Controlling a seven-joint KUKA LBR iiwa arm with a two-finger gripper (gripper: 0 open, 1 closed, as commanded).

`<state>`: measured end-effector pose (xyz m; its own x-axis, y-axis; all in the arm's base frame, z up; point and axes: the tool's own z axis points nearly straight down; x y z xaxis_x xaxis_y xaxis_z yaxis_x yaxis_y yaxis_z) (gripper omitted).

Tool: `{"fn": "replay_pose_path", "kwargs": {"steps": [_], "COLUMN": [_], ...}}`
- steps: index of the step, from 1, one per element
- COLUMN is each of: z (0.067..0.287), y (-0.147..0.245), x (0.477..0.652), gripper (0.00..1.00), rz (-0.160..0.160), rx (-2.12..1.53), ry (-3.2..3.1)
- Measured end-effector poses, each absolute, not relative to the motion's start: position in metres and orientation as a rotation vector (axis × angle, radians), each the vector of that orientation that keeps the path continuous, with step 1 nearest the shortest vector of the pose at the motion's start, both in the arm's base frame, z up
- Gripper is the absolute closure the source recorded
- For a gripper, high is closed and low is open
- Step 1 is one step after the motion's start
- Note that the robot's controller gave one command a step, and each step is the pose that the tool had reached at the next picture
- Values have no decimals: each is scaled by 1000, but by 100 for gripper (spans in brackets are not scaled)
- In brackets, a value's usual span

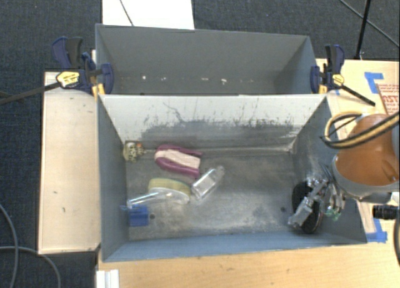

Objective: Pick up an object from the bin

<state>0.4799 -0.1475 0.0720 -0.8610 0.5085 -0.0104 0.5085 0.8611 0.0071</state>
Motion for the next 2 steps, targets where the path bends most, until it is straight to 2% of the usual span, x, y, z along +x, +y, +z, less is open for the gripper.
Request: {"fn": "replay_pose_path", "kwargs": {"steps": [2], "z": [72], "y": [-147], "x": [480], "gripper": [100], "rz": [7], "rx": [831], "ry": [3017]}}
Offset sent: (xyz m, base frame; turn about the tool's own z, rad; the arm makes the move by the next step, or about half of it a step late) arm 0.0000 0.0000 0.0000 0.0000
